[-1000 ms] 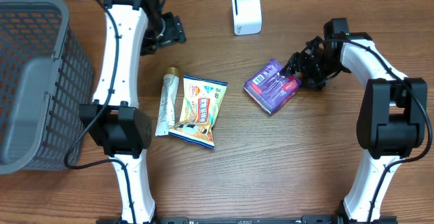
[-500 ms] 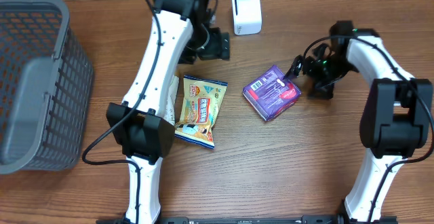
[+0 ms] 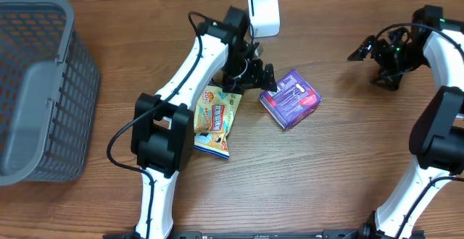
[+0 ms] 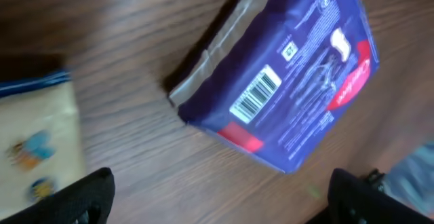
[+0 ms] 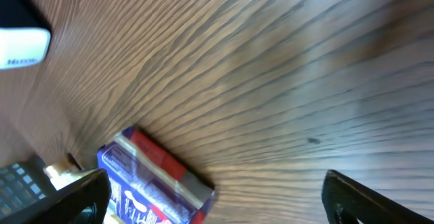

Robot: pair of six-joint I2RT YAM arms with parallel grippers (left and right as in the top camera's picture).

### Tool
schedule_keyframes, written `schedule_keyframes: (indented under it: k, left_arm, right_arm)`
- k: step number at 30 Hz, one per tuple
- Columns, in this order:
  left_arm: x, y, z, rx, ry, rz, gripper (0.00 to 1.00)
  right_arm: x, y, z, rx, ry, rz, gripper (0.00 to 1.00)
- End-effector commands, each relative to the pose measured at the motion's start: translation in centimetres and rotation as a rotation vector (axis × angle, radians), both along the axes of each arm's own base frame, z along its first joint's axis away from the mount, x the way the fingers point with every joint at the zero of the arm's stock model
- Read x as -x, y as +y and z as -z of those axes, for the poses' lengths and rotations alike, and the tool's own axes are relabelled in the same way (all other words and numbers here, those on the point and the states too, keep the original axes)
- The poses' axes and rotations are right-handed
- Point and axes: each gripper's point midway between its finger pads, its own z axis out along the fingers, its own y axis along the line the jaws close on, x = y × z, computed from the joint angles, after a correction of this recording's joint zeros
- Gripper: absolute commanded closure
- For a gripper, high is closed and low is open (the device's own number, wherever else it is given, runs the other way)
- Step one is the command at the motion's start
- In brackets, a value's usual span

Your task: Scan the item barcode

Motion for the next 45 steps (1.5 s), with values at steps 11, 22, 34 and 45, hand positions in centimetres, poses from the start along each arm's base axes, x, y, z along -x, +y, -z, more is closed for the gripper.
schedule_keyframes:
  k: [11, 22, 34, 45]
  left_arm:
    - [1.8, -2.0, 2.9, 0.179, 0.056, 0.023, 0.12]
    - [0.6, -1.5, 5.9, 0.117, 0.069, -0.152, 0.35]
    - [-0.7, -0.6, 6.8, 0.043, 0.037, -0.236, 0.38]
    - [-0.4, 1.0, 7.8, -0.064, 0.089, -0.354, 0.38]
  right_arm:
    - [-1.0, -1.2, -0.5, 0.014, -0.047, 0.020, 0.00]
    - [-0.3, 0.8, -1.1, -0.087, -0.025, 0.003, 0.00]
    - [3.5, 11.4, 3.9, -0.115, 0.041, -0.276, 0.00]
    - [4.8, 15.1, 5.1, -0.200, 0.046, -0.308, 0.06]
